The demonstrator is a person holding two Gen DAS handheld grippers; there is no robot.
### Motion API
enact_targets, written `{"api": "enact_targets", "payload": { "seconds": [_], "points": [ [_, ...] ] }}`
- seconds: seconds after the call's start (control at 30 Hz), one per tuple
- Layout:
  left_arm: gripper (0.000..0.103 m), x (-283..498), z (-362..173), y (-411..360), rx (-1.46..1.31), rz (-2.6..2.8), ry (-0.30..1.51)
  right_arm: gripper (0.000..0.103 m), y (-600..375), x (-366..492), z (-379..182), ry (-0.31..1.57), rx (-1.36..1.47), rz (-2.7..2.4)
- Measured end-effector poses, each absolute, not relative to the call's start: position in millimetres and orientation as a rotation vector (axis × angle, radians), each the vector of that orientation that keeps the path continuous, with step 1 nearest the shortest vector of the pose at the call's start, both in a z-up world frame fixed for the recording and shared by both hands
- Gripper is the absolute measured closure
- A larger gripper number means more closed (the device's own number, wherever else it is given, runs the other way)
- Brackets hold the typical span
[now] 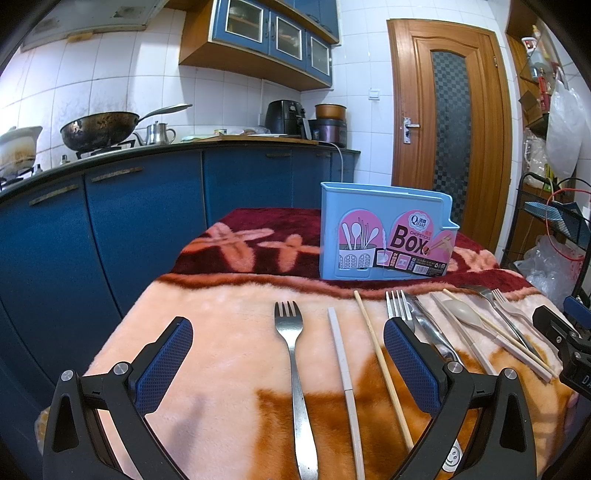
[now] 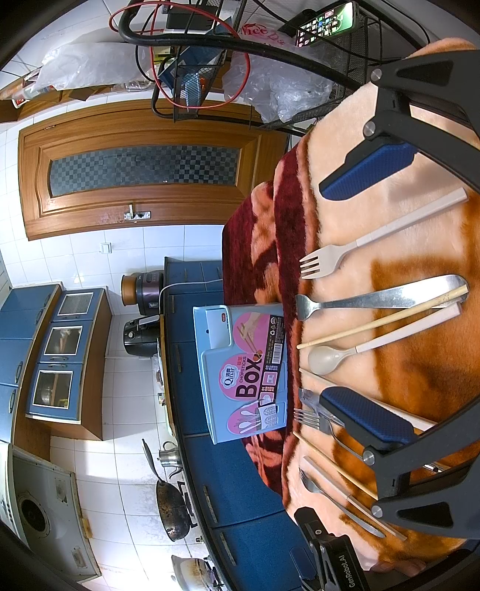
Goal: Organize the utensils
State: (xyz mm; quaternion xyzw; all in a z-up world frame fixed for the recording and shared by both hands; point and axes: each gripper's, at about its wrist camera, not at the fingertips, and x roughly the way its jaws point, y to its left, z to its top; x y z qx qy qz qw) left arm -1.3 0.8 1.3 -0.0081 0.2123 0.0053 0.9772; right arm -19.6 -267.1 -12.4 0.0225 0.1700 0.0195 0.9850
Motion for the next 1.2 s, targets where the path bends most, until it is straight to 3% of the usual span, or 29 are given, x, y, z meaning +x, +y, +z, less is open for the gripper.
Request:
{"api": "enact_targets", "payload": {
  "seconds": [0.63,1.2],
  "points": [
    [0.0,1,1,0,-0.014,0.019,0.442,0.0,-270,-17,-13,0.366,0.054,0.053],
    [0.0,34,15,5,0.117,-0.048,0.667,0.002,-289,24,21,0.707,-0.001,0.193]
  ]
}}
